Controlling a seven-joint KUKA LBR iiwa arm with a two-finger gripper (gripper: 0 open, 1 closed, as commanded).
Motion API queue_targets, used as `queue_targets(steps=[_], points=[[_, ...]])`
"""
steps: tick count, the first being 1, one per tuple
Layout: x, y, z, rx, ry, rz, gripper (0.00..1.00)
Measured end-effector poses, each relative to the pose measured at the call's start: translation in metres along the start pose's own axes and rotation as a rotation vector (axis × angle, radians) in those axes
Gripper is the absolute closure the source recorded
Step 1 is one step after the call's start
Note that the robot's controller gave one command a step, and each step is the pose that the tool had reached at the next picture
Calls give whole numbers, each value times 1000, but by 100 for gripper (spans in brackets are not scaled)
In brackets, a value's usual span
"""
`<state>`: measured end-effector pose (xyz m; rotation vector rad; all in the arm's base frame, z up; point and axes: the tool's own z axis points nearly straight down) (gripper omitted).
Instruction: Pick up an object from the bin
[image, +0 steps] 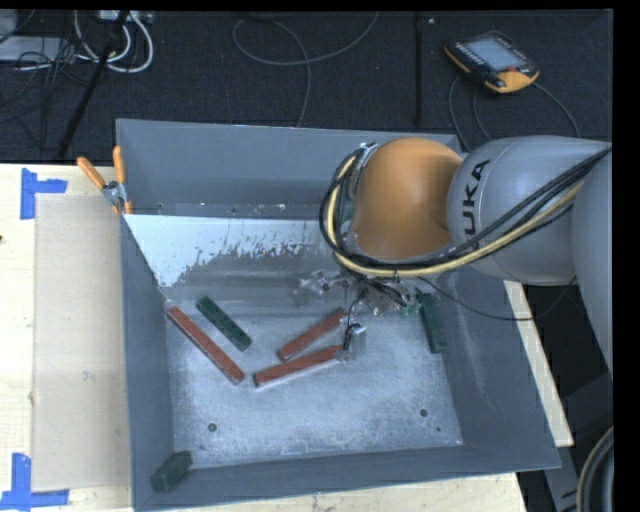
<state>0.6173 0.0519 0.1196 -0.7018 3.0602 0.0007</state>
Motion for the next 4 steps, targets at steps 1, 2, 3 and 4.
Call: queue_targets(steps=[1,2,3,4], points=[[3,-2,48,0,1,-182,0],[-4,-3,58,5,-9,-251,100],[-4,-2,58,5,-8,-260,100],[-4,-2,57,5,-8,-264,100]])
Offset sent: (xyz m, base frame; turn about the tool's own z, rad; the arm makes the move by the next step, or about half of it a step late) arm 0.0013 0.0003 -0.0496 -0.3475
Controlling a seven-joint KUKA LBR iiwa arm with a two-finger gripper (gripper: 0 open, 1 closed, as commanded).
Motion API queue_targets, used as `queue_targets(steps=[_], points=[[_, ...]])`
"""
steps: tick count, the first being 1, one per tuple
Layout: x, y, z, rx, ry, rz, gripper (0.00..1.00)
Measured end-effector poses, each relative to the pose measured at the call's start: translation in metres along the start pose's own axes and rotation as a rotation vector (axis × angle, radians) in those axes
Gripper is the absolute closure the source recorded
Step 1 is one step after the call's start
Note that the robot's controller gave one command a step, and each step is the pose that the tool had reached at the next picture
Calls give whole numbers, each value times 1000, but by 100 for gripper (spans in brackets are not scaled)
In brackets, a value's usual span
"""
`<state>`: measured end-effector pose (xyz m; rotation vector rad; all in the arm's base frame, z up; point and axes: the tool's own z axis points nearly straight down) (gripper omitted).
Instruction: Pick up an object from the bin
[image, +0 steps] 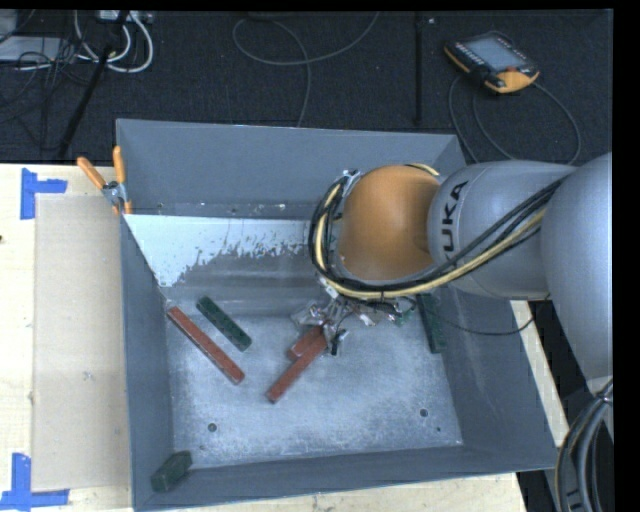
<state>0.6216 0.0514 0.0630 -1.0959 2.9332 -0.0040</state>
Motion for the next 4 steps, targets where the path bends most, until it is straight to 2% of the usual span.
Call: queue_targets(steps=[2,4], points=[[1,1,-6,-6,8,3,100],[1,2,-37,-7,9,4,100]])
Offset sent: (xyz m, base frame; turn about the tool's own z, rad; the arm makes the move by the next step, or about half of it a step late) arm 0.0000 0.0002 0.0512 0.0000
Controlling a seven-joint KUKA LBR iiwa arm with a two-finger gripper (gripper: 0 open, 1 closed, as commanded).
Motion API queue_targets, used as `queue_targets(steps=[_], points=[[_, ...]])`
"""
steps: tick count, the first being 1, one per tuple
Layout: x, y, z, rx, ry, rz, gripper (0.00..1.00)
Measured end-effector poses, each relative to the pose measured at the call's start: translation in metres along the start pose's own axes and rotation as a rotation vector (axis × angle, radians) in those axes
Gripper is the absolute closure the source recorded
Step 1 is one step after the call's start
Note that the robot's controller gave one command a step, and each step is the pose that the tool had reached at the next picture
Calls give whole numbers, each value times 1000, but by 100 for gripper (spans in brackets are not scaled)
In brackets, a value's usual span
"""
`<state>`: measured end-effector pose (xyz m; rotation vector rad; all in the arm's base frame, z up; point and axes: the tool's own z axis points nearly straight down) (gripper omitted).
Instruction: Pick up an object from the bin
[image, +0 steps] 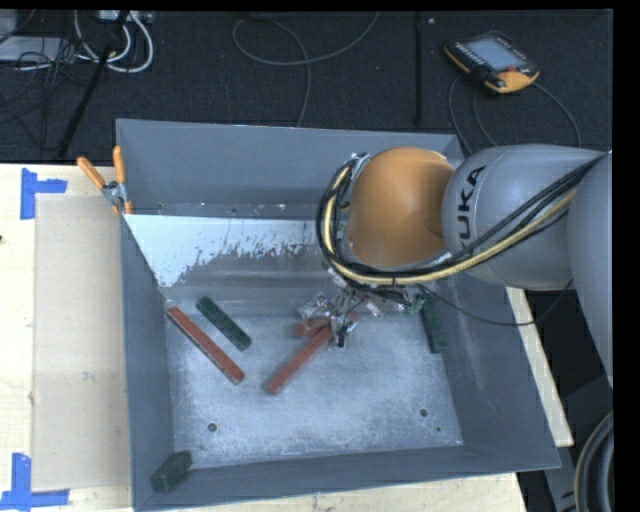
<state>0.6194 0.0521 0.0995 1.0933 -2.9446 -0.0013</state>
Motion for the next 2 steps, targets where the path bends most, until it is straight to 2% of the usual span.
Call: queue_targets(steps=[2], points=[[1,2,-32,-3,4,2,100]])
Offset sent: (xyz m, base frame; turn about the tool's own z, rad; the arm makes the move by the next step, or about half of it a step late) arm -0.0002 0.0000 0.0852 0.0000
